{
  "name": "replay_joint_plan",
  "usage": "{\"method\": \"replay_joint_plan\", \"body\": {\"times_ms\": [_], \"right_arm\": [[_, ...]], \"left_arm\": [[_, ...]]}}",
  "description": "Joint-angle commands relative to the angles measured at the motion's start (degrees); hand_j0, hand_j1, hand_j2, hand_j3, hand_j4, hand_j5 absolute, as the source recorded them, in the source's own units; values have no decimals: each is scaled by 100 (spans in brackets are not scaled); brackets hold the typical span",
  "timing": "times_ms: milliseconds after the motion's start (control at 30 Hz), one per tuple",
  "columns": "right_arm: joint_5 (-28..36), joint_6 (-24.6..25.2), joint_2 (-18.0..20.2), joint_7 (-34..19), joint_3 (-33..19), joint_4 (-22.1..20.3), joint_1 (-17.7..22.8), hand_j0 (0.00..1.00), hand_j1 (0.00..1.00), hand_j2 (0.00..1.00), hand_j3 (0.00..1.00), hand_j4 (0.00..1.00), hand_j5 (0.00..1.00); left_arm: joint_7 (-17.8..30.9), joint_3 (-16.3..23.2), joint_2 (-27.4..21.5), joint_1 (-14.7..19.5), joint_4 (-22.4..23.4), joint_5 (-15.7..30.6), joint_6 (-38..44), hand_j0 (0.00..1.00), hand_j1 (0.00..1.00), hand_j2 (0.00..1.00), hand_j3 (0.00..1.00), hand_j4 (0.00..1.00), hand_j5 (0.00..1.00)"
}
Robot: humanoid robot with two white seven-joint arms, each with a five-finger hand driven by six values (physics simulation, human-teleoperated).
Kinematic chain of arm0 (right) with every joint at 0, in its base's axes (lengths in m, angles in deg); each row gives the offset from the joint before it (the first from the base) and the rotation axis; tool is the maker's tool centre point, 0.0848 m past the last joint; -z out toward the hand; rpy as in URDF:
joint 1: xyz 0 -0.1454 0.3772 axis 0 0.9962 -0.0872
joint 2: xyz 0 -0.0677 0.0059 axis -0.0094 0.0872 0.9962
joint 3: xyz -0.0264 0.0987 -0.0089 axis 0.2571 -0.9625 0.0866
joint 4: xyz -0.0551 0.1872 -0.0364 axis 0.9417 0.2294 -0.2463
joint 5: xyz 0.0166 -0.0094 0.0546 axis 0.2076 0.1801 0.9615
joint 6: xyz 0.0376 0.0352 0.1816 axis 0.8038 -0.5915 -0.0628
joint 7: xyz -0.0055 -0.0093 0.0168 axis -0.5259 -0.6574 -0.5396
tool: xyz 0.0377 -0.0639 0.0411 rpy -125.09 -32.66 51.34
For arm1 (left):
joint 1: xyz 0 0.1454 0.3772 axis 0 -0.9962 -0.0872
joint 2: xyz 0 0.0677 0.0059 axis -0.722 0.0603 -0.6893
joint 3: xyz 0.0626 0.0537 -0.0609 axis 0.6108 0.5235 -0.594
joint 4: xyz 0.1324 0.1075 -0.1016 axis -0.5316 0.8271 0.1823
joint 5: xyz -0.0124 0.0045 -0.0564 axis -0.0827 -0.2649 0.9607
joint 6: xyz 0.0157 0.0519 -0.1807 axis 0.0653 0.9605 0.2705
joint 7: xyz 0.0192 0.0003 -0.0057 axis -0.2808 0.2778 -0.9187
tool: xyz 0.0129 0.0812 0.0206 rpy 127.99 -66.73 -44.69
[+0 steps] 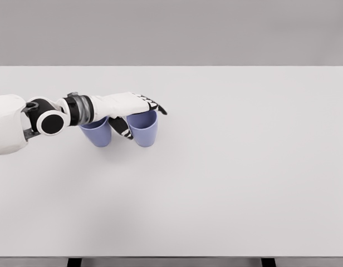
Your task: Place the right cup on the left cup with left arm
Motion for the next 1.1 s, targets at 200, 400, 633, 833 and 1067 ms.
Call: {"method": "replay_joint_plan", "body": {"times_ms": [200,400,633,833,1067], "right_arm": [[-7,-3,0,-3,0,1,-9,100,100,100,100,100,100],[-7,-3,0,-3,0,1,-9,100,100,100,100,100,100],[-7,-3,0,-3,0,1,-9,100,100,100,100,100,100],[-7,-3,0,-3,0,1,-9,100,100,100,100,100,100],[-7,-3,0,-3,0,1,-9,100,100,100,100,100,100]], "left_arm": [[-4,11,-35,-9,-36,8,-37,48,48,48,48,48,48],[31,-68,-53,167,-361,236,-72,40,40,40,40,40,40],[321,-24,-607,905,-871,474,-72,40,40,40,40,40,40],[856,20,-897,1494,-1082,834,-72,40,40,40,40,40,40],[1261,310,-1134,2092,-1117,1063,-72,40,40,40,40,40,40]]}}
